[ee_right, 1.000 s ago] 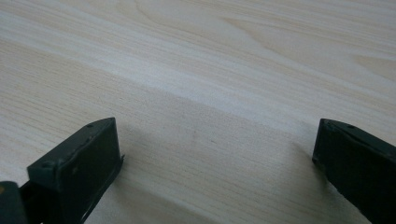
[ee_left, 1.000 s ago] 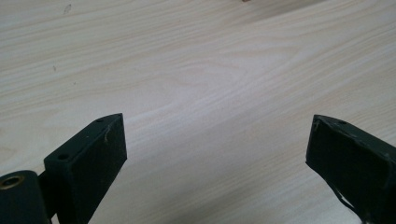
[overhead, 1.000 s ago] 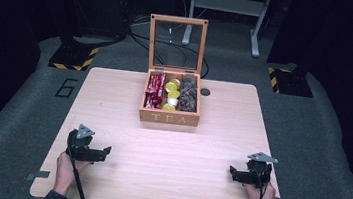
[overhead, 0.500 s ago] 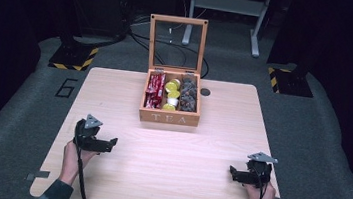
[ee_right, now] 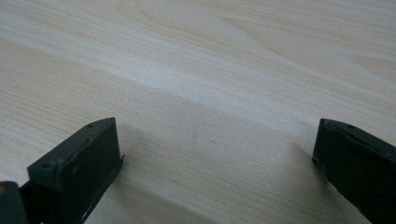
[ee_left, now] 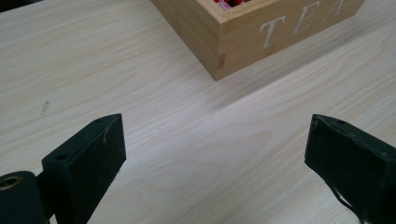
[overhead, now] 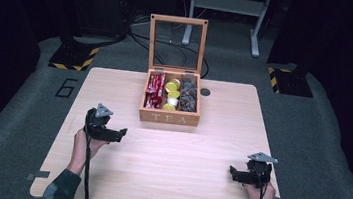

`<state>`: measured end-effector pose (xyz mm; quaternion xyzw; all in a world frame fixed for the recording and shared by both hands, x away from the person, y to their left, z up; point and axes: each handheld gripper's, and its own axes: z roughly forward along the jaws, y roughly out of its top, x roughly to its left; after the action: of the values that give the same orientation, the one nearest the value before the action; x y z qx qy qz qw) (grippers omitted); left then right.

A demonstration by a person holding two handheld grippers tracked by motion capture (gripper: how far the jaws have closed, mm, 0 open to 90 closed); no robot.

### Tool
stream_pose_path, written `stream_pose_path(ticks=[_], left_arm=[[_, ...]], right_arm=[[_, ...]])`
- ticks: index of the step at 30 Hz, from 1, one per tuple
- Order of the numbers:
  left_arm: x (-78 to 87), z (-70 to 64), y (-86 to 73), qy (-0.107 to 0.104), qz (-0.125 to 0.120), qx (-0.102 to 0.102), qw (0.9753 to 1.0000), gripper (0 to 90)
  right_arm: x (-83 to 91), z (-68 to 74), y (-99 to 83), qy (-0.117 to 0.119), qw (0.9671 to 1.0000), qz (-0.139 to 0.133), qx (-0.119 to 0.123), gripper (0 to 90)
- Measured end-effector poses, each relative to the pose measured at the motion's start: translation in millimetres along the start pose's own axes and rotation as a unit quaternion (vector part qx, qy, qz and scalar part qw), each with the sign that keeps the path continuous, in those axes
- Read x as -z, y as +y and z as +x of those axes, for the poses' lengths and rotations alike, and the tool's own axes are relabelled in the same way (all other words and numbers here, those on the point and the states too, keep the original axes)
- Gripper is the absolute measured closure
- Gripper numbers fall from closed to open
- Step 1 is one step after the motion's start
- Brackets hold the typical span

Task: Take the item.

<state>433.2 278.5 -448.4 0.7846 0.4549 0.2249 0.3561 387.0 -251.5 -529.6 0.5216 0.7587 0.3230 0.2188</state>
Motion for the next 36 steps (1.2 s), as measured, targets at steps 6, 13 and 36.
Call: stream_pose_path(ticks=[6,13,36], left_arm=[[-4.8,-1.1,14.2,-0.006,-0.003,-0.011,0.9999,5.4],[-11.0,-3.7,31.1,-0.014,-0.012,-0.02,0.9996,5.9],[-51.8,-9.0,96.6,-0.018,-0.003,-0.049,0.9986,10.9]], right_arm=[[0.1,0.0,0.0,0.0,1.0,0.0,0.0,0.2],[0.0,0.0,0.0,0.0,1.0,0.0,0.0,0.2],[0.1,-0.1,-0.1,0.001,1.0,-0.001,0.001,0.4]])
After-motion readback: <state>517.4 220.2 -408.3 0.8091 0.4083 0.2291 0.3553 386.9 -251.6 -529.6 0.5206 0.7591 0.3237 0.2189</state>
